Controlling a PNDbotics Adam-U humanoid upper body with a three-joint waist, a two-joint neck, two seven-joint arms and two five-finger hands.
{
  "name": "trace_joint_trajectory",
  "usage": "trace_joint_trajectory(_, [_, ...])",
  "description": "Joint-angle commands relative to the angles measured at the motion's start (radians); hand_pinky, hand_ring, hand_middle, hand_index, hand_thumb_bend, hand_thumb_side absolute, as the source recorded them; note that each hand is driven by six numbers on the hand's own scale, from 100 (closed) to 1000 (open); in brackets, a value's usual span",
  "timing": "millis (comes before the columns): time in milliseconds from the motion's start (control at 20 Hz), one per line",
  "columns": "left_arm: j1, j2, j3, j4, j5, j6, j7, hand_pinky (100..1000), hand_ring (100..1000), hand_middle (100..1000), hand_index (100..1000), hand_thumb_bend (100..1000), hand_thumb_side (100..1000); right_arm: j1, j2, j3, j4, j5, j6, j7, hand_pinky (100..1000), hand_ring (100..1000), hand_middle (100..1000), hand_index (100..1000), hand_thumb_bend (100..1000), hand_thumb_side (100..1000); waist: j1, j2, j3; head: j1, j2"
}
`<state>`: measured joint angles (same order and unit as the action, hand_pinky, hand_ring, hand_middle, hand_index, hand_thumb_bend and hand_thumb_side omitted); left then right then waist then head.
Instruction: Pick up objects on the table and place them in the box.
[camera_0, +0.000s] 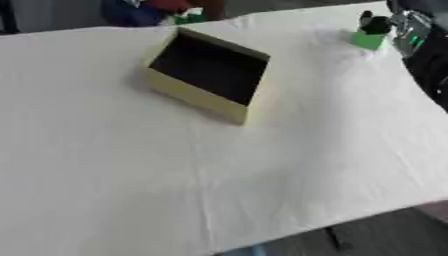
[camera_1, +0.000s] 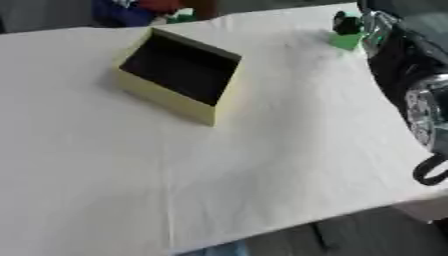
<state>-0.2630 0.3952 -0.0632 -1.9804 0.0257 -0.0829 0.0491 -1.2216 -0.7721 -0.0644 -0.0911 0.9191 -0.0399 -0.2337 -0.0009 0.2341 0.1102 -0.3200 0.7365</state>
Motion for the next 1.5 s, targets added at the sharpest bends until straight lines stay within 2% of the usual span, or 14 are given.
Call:
trace_joint_trajectory(50, [-0.005,0.027,0.003,-0.020,0.007,-0.002,-0.003,712,519,506,814,100,749,-0.012,-0.046,0.007,0.002,0.013,0.001,-0.006,866,1000,931,1000,112,348,0.000,-0.016,-0.003,-0.004,-0.014])
trace_joint_trajectory(250, [-0.005,0.027,0.002,-0.020,0.007,-0.002,-0.005,713,518,505,815,100,749,-0.009,-0.048,0.017,0.012,0.022,-0.003,-0.001,869,1000,935,1000,176,372,-0.001,-0.018,-0.005,-0.007,-0.014])
trace_joint_trajectory(300, [-0.005,0.028,0.001,-0.020,0.008,-0.002,-0.005,713,519,504,815,100,749,-0.008,-0.048,0.020,0.014,0.028,-0.005,0.000,874,1000,942,1000,220,378,-0.001,-0.018,-0.005,-0.008,-0.014])
trace_joint_trajectory(500, [-0.004,0.029,0.001,-0.020,0.008,-0.002,-0.006,713,528,503,815,100,749,-0.008,-0.050,0.039,0.022,0.074,-0.017,0.022,887,1000,961,1000,306,326,-0.001,-0.020,-0.007,-0.011,-0.014])
trace_joint_trajectory(900, [-0.002,0.030,0.001,-0.020,0.009,-0.002,-0.007,714,531,500,815,100,750,-0.010,-0.046,0.024,0.008,0.156,-0.024,0.090,900,1000,973,1000,318,237,-0.002,-0.022,-0.015,-0.012,-0.016])
trace_joint_trajectory(1200, [-0.002,0.030,0.002,-0.020,0.010,-0.003,-0.007,714,532,499,816,100,751,-0.010,-0.044,0.010,-0.006,0.176,-0.015,0.145,901,1000,973,1000,300,222,-0.002,-0.020,-0.013,-0.012,-0.024])
trace_joint_trajectory(1500, [-0.002,0.028,0.002,-0.020,0.012,-0.006,-0.010,715,532,498,816,100,754,-0.008,-0.042,-0.003,-0.022,0.179,-0.006,0.158,896,1000,953,1000,260,212,0.002,-0.013,-0.015,-0.002,-0.057])
